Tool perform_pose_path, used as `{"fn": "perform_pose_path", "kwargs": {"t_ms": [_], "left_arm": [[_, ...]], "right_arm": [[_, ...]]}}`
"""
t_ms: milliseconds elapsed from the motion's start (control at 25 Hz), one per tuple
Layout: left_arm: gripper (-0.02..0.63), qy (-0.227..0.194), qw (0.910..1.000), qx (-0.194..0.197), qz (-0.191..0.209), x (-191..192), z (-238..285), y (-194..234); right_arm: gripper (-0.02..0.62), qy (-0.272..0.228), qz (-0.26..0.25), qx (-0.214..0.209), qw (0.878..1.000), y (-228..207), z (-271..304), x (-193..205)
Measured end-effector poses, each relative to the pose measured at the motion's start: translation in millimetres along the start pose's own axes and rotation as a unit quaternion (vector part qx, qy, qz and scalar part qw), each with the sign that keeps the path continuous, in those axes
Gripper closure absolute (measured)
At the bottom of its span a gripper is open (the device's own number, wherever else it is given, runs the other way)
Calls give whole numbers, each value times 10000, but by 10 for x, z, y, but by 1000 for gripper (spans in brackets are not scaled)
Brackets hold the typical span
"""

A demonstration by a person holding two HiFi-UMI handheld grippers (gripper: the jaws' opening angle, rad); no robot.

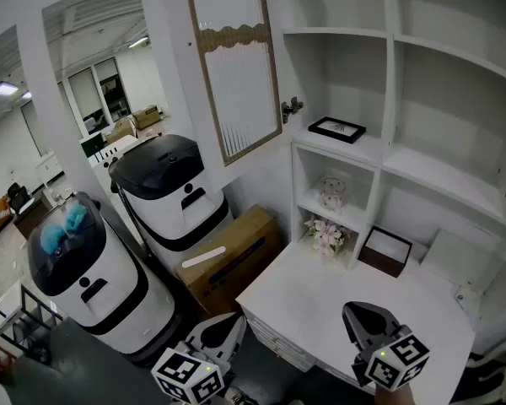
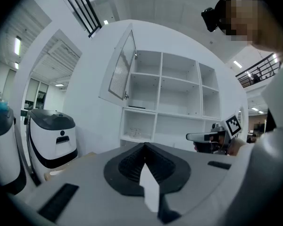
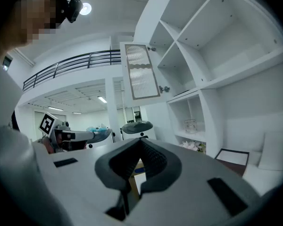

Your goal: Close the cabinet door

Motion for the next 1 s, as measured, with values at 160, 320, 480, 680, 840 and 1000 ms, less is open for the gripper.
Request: {"fn": "perform_pose_path", "kwargs": {"t_ms": [160, 320, 480, 680, 840, 1000], "left_arm": [[601, 13, 10000, -20, 22, -17, -4, 11], [601, -9, 10000, -8, 10, 2, -13, 3], [601, -7, 10000, -26, 10, 10, -49, 0], [601, -22, 10000, -73, 5, -1, -110, -12], [601, -21, 9999, -116, 57, -19, -127, -12], [601, -33, 9997, -188, 124, -79, -137, -1]], "right_arm": [[591, 14, -5, -2, 10000, 7, 5, 4], [591, 33, -9, -12, 10000, 15, 4, 20], [591, 42, 9, -43, 10000, 47, 8, 37], [589, 99, -189, -45, 9998, 108, 14, 45], [589, 155, -205, -168, 9995, 164, 55, 46], [589, 201, -174, -369, 9990, 271, 121, 53]]}}
Point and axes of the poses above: the fingertips, and each gripper's own axes: z forward along the fingers, y to its left, x out of its underside, the point moved 1 cm from there along -z, backward along the fingers, and after that the axes turned 7 degrees about z, right-handed, at the moved point
